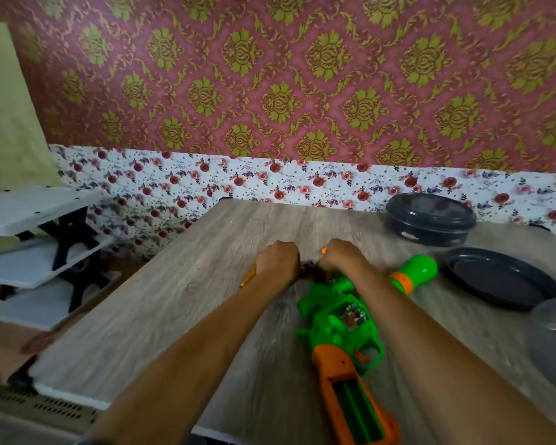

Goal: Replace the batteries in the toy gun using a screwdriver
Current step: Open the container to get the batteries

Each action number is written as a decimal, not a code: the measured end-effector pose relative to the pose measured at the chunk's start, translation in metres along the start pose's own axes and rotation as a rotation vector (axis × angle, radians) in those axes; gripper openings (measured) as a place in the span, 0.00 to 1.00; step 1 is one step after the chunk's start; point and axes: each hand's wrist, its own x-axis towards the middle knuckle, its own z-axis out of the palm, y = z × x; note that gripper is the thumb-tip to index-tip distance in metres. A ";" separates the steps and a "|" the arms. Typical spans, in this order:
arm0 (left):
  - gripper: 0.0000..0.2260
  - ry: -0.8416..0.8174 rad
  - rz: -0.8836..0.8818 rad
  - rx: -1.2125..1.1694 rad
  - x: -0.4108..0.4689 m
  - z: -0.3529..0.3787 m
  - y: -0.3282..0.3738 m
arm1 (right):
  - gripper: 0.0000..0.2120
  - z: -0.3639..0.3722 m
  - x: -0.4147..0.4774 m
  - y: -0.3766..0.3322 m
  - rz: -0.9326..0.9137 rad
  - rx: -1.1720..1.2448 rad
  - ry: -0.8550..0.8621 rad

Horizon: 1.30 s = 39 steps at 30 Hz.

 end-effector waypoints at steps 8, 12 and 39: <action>0.11 0.039 -0.037 -0.318 -0.003 -0.019 -0.008 | 0.14 -0.018 -0.009 0.009 0.063 0.196 0.101; 0.09 0.066 0.047 -0.453 -0.012 -0.046 0.019 | 0.12 -0.057 -0.025 0.033 0.018 0.325 0.172; 0.21 -0.261 0.565 0.160 -0.118 0.027 0.334 | 0.14 -0.094 -0.186 0.289 0.369 -0.113 0.254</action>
